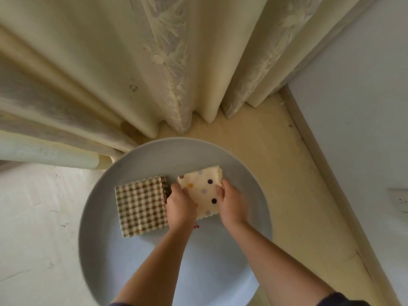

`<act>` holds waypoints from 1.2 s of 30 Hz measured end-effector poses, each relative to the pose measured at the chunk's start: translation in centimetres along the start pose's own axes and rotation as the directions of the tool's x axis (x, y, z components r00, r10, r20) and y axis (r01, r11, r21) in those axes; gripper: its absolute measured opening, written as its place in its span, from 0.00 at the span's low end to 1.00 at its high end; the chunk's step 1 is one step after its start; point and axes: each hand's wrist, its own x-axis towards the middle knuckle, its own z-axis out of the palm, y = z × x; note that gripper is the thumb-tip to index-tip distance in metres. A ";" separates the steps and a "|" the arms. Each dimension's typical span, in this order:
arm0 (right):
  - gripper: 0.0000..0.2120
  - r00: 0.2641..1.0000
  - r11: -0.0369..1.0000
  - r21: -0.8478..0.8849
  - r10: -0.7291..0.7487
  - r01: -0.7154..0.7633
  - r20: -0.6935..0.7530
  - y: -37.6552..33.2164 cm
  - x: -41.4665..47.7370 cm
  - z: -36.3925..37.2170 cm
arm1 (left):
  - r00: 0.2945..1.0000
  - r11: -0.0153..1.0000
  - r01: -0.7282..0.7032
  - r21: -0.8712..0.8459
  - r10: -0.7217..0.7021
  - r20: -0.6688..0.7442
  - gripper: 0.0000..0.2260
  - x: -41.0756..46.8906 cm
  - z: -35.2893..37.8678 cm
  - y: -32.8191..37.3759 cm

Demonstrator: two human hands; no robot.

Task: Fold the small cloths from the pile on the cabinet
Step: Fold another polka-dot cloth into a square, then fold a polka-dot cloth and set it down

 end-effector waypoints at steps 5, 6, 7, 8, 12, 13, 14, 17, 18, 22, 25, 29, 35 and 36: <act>0.12 0.990 0.988 -0.115 0.111 -0.100 0.085 -0.5 0.9 -0.3 | 0.999 0.999 0.038 0.018 -0.038 -0.007 0.09 0.0 0.2 0.9; 0.12 0.985 0.985 -0.109 0.143 -0.133 0.094 -0.7 1.0 -0.5 | 0.998 0.998 0.058 0.021 -0.058 0.000 0.09 0.0 0.2 1.0; 0.13 0.982 0.982 -0.104 0.165 -0.155 0.096 -0.9 0.9 -0.8 | 0.997 0.997 0.072 0.034 -0.073 0.016 0.11 -0.3 0.0 1.2; 0.13 0.980 0.981 -0.101 0.177 -0.167 0.091 -1.1 0.6 -1.2 | 0.996 0.996 0.077 0.044 -0.078 0.038 0.14 -0.8 -0.3 1.3; 0.16 0.988 0.985 -0.112 0.140 -0.132 0.072 -2.3 -2.5 -4.3 | 0.986 1.000 0.029 -0.010 -0.027 0.164 0.30 -3.9 -3.7 1.1; 0.16 0.989 0.988 -0.105 0.126 -0.117 0.083 -2.8 -3.8 -5.2 | 0.982 1.000 -0.004 -0.030 0.009 0.189 0.30 -5.1 -5.1 0.9; 0.16 0.989 0.991 -0.083 0.115 -0.107 0.094 -3.4 -5.4 -6.2 | 0.975 0.998 -0.042 -0.045 0.051 0.217 0.28 -6.4 -6.8 0.7; 0.17 0.992 0.997 0.042 0.067 -0.072 0.104 -6.0 -11.1 -9.3 | 0.948 0.985 -0.173 -0.020 0.172 0.267 0.21 -11.0 -12.7 -0.8; 0.17 0.993 0.995 0.088 0.044 -0.053 0.107 -7.2 -13.4 -10.2 | 0.942 0.976 -0.217 -0.014 0.213 0.261 0.20 -12.7 -14.8 -1.7; 0.15 0.988 0.975 0.214 -0.086 0.057 0.127 -13.1 -23.4 -12.4 | 0.925 0.941 -0.334 -0.058 0.339 0.174 0.17 -19.3 -23.1 -7.3; 0.12 0.976 0.944 0.290 -0.193 0.156 0.103 -18.2 -31.7 -11.8 | 0.924 0.926 -0.354 -0.128 0.368 0.108 0.14 -24.5 -29.9 -13.5; 0.10 0.941 0.895 0.343 -0.329 0.286 0.075 -25.0 -44.2 -8.6 | 0.911 0.898 -0.409 -0.160 0.413 -0.006 0.12 -31.7 -39.0 -24.5; 0.09 0.852 0.822 0.365 -0.508 0.437 0.124 -34.9 -58.8 -2.5 | 0.885 0.849 -0.460 -0.260 0.415 -0.211 0.09 -39.3 -51.8 -38.8; 0.08 0.838 0.813 0.357 -0.531 0.460 0.129 -36.7 -60.2 -1.4 | 0.877 0.839 -0.472 -0.270 0.414 -0.245 0.09 -39.7 -53.6 -40.5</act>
